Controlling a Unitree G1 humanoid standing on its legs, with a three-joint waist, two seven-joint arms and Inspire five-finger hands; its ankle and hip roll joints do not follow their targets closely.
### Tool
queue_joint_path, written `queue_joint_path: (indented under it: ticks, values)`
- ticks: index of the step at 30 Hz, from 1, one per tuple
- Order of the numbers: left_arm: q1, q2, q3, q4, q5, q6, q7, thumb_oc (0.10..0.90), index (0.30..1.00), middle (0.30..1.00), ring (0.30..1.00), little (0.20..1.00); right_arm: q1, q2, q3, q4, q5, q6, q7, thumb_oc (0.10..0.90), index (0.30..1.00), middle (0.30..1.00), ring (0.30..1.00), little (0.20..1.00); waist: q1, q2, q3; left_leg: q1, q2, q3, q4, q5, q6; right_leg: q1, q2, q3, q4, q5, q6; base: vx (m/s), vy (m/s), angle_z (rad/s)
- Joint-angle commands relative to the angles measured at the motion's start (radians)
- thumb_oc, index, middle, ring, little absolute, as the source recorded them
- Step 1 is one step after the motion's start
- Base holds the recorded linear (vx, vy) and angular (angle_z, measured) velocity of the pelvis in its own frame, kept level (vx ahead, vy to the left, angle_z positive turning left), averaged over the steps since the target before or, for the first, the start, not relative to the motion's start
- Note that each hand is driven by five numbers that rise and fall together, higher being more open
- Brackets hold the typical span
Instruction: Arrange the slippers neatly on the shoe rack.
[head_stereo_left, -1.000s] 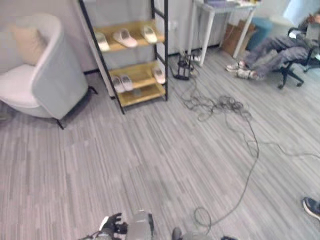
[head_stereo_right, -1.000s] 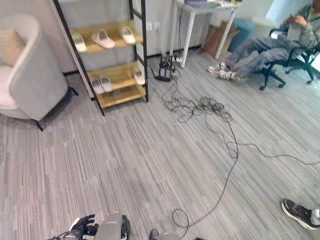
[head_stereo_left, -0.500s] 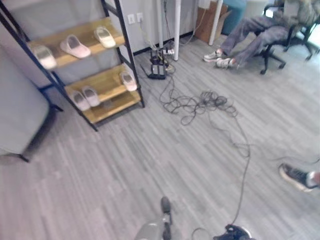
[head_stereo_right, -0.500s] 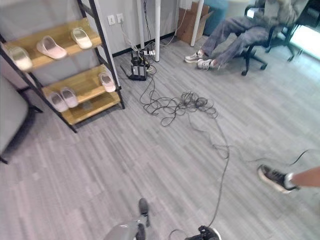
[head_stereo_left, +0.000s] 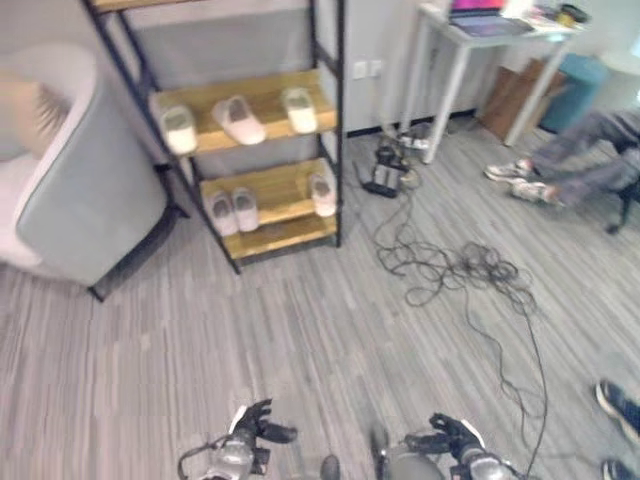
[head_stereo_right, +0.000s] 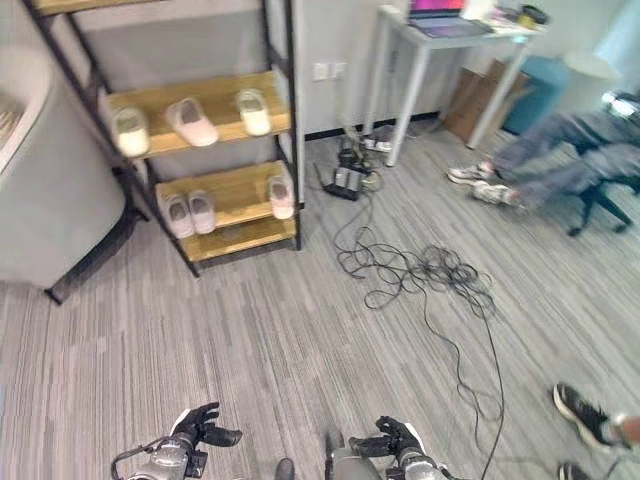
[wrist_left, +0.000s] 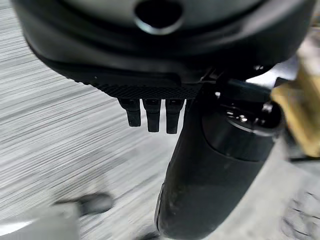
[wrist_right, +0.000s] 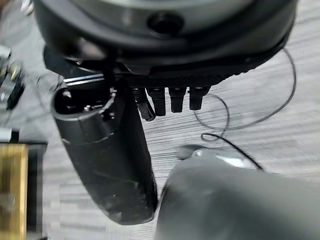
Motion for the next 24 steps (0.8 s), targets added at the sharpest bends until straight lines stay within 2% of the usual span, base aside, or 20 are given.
queue_joint_path:
  ticks: [1,2,3,4,5,6,8,9,10,11,12,13,15,17,19,20,21,24]
  values:
    - [0.044,-0.006,0.009,0.029,0.024,-0.008,-0.003,0.8,0.9,0.9,0.9,0.9,0.07,-0.05,0.004,0.089,-0.04,0.028,0.009,0.8,0.9,0.9,0.9,0.9,0.008,0.016,-0.014,0.073,-0.013,0.04,0.037,-0.086,-0.077,0.078,-0.022,-0.006,0.041,0.077,0.039,0.37,-0.209,1.05]
    - [0.071,-0.01,0.028,0.051,0.027,0.002,-0.015,0.8,0.9,0.9,0.9,0.9,0.079,-0.052,0.008,0.107,-0.057,0.035,0.02,0.8,0.9,0.9,0.9,0.9,0.016,0.02,-0.035,0.079,0.006,0.017,0.085,-0.091,-0.099,0.1,-0.011,-0.023,0.07,0.068,0.02,0.5,-0.315,1.41]
    - [0.075,-0.015,0.042,0.057,0.011,0.007,-0.022,0.8,0.9,0.9,0.9,0.9,0.07,-0.058,0.001,0.11,-0.05,0.035,0.019,0.8,0.9,0.9,0.9,0.9,0.028,0.016,-0.026,-0.007,0.029,0.068,0.254,-0.027,-0.15,0.151,-0.029,-0.076,0.071,0.037,-0.004,0.43,-0.302,1.57]
    - [0.07,-0.017,0.04,0.054,0.009,0.009,-0.018,0.8,0.9,0.9,0.9,0.9,0.066,-0.059,-0.004,0.103,-0.033,0.029,0.015,0.8,0.9,0.9,0.9,0.9,0.028,0.01,-0.013,-0.076,0.057,0.119,0.378,0.008,-0.163,0.182,-0.039,-0.101,0.07,0.022,-0.023,0.21,-0.241,1.58]
    - [0.067,-0.015,0.036,0.046,0.009,0.009,-0.019,0.8,0.9,0.9,0.9,0.9,0.064,-0.065,-0.008,0.095,-0.016,0.027,0.011,0.8,0.9,0.9,0.9,0.9,0.027,-0.004,-0.006,-0.127,0.082,0.179,0.451,0.026,-0.154,0.203,-0.048,-0.119,0.066,0.009,-0.038,0.08,-0.134,1.15]
    - [0.067,-0.015,0.036,0.045,0.009,0.009,-0.019,0.8,0.9,0.9,0.9,0.9,0.064,-0.065,-0.008,0.095,-0.016,0.027,0.011,0.8,0.9,0.9,0.9,0.9,0.027,-0.002,-0.007,-0.13,0.083,0.178,0.457,0.023,-0.154,0.202,-0.047,-0.12,0.067,0.008,-0.038,0.09,-0.166,0.69]
    - [0.067,-0.01,0.024,0.032,0.015,0.011,-0.012,0.8,0.9,0.9,0.9,0.9,0.059,-0.079,-0.027,0.093,0.022,0.026,-0.001,0.8,0.9,0.9,0.9,0.9,0.024,-0.016,0.002,-0.181,0.149,0.287,0.51,0.02,-0.136,0.258,-0.05,-0.173,0.053,-0.029,-0.063,0.16,-0.184,0.59]
    - [0.065,-0.009,0.019,0.026,0.014,0.01,-0.011,0.8,0.9,0.9,0.9,0.9,0.058,-0.083,-0.032,0.093,0.029,0.025,-0.007,0.8,0.9,0.9,0.9,0.9,0.026,-0.016,0.005,-0.203,0.169,0.317,0.505,0.017,-0.134,0.271,-0.05,-0.191,0.056,-0.045,-0.07,0.28,-0.142,0.77]
    - [0.065,-0.01,0.011,0.017,0.012,0.006,-0.014,0.8,0.9,0.9,0.9,0.9,0.053,-0.095,-0.043,0.092,0.035,0.019,-0.019,0.8,0.9,0.9,0.9,0.9,0.036,-0.015,0.005,-0.248,0.172,0.349,0.432,-0.024,-0.127,0.315,-0.049,-0.232,0.048,-0.085,-0.07,0.21,-0.075,0.73]
    - [0.065,-0.01,0.011,0.017,0.012,0.006,-0.014,0.8,0.9,0.9,0.9,0.9,0.052,-0.095,-0.043,0.092,0.035,0.019,-0.019,0.8,0.9,0.9,0.9,0.9,0.035,-0.016,0.003,-0.25,0.169,0.348,0.428,-0.02,-0.127,0.312,-0.051,-0.233,0.048,-0.084,-0.07,0.28,-0.042,0.98]
    - [0.069,-0.009,0.01,0.015,0.013,0.004,-0.013,0.8,0.9,0.9,0.9,0.9,0.05,-0.098,-0.044,0.088,0.034,0.018,-0.024,0.8,0.9,0.9,0.9,0.9,0.042,-0.016,-0.002,-0.271,0.156,0.354,0.363,-0.019,-0.125,0.33,-0.047,-0.245,0.043,-0.096,-0.067,0.25,0.025,0.65]
    - [0.072,-0.009,0.008,0.013,0.013,0.004,-0.013,0.8,0.9,0.9,0.9,0.9,0.047,-0.097,-0.043,0.084,0.032,0.018,-0.026,0.8,0.9,0.9,0.9,0.9,0.052,-0.012,-0.007,-0.289,0.144,0.351,0.299,0.002,-0.129,0.344,-0.04,-0.249,0.039,-0.105,-0.065,0.4,0.059,0.47]
    - [0.077,-0.008,-0.004,0.005,0.022,0.002,-0.013,0.8,0.9,0.9,0.9,0.9,0.045,-0.09,-0.025,0.073,0.015,0.014,-0.029,0.8,0.9,0.9,0.9,0.9,0.085,0.002,-0.01,-0.311,0.125,0.309,0.13,0.111,-0.151,0.397,-0.008,-0.239,0.021,-0.132,-0.065,0.42,0.078,0.11]
    - [0.075,-0.007,-0.052,0.008,0.095,-0.001,0.006,0.8,0.9,0.9,0.9,0.9,0.035,-0.079,0.0,0.061,-0.008,0.013,-0.032,0.8,0.9,0.9,0.9,0.9,0.112,-0.003,-0.006,-0.354,0.108,0.262,0.034,0.154,-0.165,0.438,0.004,-0.216,0.009,-0.149,-0.058,0.42,0.101,-0.15]
    - [0.084,-0.007,-0.091,0.025,0.179,0.006,0.009,0.8,0.9,0.9,0.9,0.9,0.026,-0.067,0.022,0.057,-0.033,0.009,-0.03,0.8,0.9,0.9,0.9,0.9,0.126,-0.011,-0.015,-0.336,0.101,0.245,-0.019,0.178,-0.165,0.474,0.004,-0.184,0.002,-0.16,-0.045,0.47,0.214,-0.51]
    - [0.093,-0.006,-0.098,0.034,0.215,0.011,0.013,0.8,0.9,0.9,0.9,0.9,0.022,-0.054,0.033,0.057,-0.059,0.011,-0.034,0.8,0.9,0.9,0.9,0.9,0.117,-0.015,-0.032,-0.327,0.1,0.259,0.01,0.205,-0.16,0.478,-0.01,-0.176,0.008,-0.159,-0.034,0.39,0.232,-0.75]
    - [0.093,-0.006,-0.097,0.034,0.215,0.011,0.013,0.8,0.9,0.9,0.9,0.9,0.022,-0.054,0.033,0.057,-0.059,0.011,-0.034,0.8,0.9,0.9,0.9,0.9,0.117,-0.016,-0.032,-0.328,0.099,0.26,0.011,0.203,-0.16,0.478,-0.011,-0.175,0.008,-0.16,-0.034,0.41,0.273,-0.83]
    - [0.089,0.006,-0.077,0.038,0.214,0.014,0.025,0.8,0.9,0.9,0.9,0.9,0.005,-0.028,0.049,0.048,-0.078,0.013,-0.022,0.8,0.9,0.9,0.9,0.9,0.122,-0.041,-0.06,-0.311,0.076,0.275,0.062,0.142,-0.126,0.444,-0.059,-0.145,0.077,-0.132,0.007,0.35,0.227,-0.54]
